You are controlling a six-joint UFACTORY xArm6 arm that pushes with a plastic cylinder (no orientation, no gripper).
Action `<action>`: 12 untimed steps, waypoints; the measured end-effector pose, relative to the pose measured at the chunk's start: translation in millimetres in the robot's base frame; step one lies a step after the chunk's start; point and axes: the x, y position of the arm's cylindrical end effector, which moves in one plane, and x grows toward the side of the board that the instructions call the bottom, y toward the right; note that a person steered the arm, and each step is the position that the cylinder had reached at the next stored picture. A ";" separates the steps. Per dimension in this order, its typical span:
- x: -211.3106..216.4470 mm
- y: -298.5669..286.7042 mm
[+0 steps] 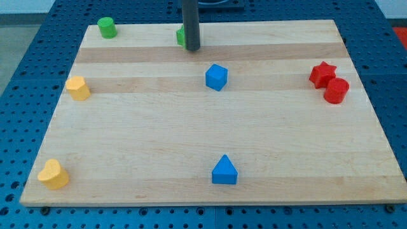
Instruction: Move the green star right to the green circle
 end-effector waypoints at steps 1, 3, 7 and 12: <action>-6.7 1.1; -23.4 3.2; -43.5 12.9; -43.7 -124.6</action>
